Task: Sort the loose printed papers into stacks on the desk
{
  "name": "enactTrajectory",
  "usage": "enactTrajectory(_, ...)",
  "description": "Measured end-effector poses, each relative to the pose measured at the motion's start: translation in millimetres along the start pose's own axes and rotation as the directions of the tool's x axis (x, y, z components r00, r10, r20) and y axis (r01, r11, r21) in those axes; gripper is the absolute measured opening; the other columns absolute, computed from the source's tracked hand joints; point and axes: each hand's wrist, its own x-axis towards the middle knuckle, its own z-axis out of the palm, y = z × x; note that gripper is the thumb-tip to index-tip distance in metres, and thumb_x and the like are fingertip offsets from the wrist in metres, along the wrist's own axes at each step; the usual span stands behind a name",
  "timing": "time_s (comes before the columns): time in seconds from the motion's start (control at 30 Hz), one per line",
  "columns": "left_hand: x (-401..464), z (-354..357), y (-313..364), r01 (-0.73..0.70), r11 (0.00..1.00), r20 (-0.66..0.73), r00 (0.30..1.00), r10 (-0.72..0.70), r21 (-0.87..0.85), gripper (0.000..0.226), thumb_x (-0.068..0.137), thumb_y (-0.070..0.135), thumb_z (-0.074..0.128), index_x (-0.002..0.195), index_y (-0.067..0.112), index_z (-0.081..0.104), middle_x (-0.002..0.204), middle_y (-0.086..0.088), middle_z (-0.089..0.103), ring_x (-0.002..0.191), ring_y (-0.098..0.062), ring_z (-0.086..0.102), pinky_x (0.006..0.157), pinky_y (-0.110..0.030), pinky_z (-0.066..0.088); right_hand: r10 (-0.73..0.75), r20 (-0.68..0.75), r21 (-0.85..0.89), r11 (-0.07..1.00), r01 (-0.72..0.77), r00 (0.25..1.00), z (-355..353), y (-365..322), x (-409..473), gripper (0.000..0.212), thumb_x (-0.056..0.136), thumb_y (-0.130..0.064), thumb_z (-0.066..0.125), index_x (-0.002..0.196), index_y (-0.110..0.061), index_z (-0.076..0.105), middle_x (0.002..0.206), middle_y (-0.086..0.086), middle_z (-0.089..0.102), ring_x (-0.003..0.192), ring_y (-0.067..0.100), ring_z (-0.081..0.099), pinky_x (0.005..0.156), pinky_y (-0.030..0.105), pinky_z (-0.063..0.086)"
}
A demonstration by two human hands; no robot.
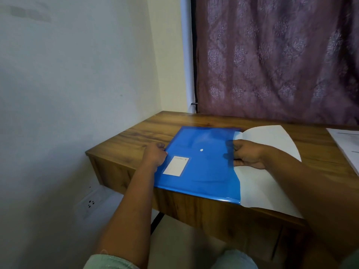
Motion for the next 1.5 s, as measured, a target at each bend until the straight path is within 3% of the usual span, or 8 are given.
enactTrajectory(0.43,10,1,-6,0.014,1.0,0.001,1.0,-0.014,-0.011,0.041,0.092,0.002,0.064,0.132,0.005,0.058,0.129,-0.012,0.062,0.115,-0.024,0.058,0.1,-0.033,0.047,-0.034,-0.08,0.044,0.998,0.038,0.996,12,3,-9,0.026,0.091,0.004,0.059,0.1,-0.02,0.053,0.1,-0.001,0.066,0.09,0.02,0.067,0.085,0.034,0.056)
enactTrajectory(0.57,3,-1,-2,-0.01,0.998,-0.018,1.0,0.011,0.064,0.037,0.093,0.003,0.062,0.13,0.007,0.059,0.128,-0.011,0.063,0.113,-0.025,0.059,0.096,-0.031,0.048,-0.025,-0.107,-0.027,0.999,0.022,0.994,13,3,-9,0.04,0.092,0.006,0.057,0.127,-0.012,0.048,0.109,0.003,0.064,0.092,0.02,0.066,0.072,0.028,0.059)
enactTrajectory(0.73,-34,6,27,-0.253,0.62,0.047,0.943,0.328,0.743,0.031,0.099,0.013,0.045,0.128,0.008,0.053,0.133,-0.013,0.053,0.126,-0.032,0.044,0.101,-0.037,0.038,-0.027,-0.312,-0.324,0.943,-0.079,0.95,3,-3,-11,0.039,0.087,-0.007,0.069,0.124,-0.005,0.057,0.096,0.011,0.067,0.072,0.017,0.068,0.069,0.028,0.061)
enactTrajectory(0.83,-53,43,61,-0.428,0.516,0.175,0.867,0.467,0.742,0.037,0.097,0.018,0.047,0.133,0.011,0.054,0.134,-0.012,0.05,0.129,-0.034,0.041,0.103,-0.042,0.04,-0.092,-0.418,-0.268,0.963,-0.026,0.904,-33,-5,-34,0.008,0.088,0.001,0.064,0.094,-0.001,0.069,0.09,0.028,0.068,0.062,0.022,0.058,0.07,0.035,0.054)
enactTrajectory(0.97,-89,107,114,-0.634,0.636,0.278,0.77,0.575,0.439,0.03,0.098,0.022,0.05,0.123,0.014,0.063,0.129,-0.012,0.058,0.126,-0.032,0.045,0.102,-0.041,0.042,-0.228,-0.607,-0.455,0.885,-0.097,0.762,-122,7,-79,0.006,0.091,-0.009,0.063,0.092,-0.005,0.068,0.101,0.022,0.064,0.092,0.034,0.058,0.09,0.041,0.045)
enactTrajectory(1.13,-149,204,189,-0.725,0.68,0.424,0.654,0.626,0.114,0.023,0.097,0.025,0.054,0.115,0.015,0.064,0.118,-0.01,0.066,0.112,-0.028,0.059,0.095,-0.036,0.048,-0.208,-0.889,-0.451,0.556,-0.698,0.409,-259,76,-160,0.065,0.083,-0.058,0.062,0.127,-0.011,0.054,0.124,0.021,0.055,0.116,0.039,0.05,0.099,0.045,0.042)
enactTrajectory(1.4,-186,360,236,-0.489,0.85,0.633,0.725,0.273,0.194,0.049,0.09,0.042,0.061,0.13,0.015,0.059,0.134,-0.009,0.059,0.116,-0.028,0.058,0.097,-0.04,0.051,0.026,-0.916,-0.323,0.546,-0.773,0.401,-304,109,-186,0.136,0.041,-0.092,0.062,0.146,-0.013,0.029,0.147,0.016,0.039,0.136,0.037,0.033,0.11,0.05,0.028)
enactTrajectory(1.5,-178,394,241,-0.489,0.802,0.551,0.796,0.25,0.342,0.048,0.091,0.029,0.057,0.134,0.006,0.054,0.138,-0.014,0.052,0.115,-0.031,0.056,0.088,-0.033,0.052,0.044,-0.898,-0.323,0.607,-0.726,0.437,-311,105,-193,0.117,0.046,-0.078,0.077,0.136,-0.01,0.045,0.133,0.013,0.052,0.125,0.031,0.045,0.1,0.042,0.04)
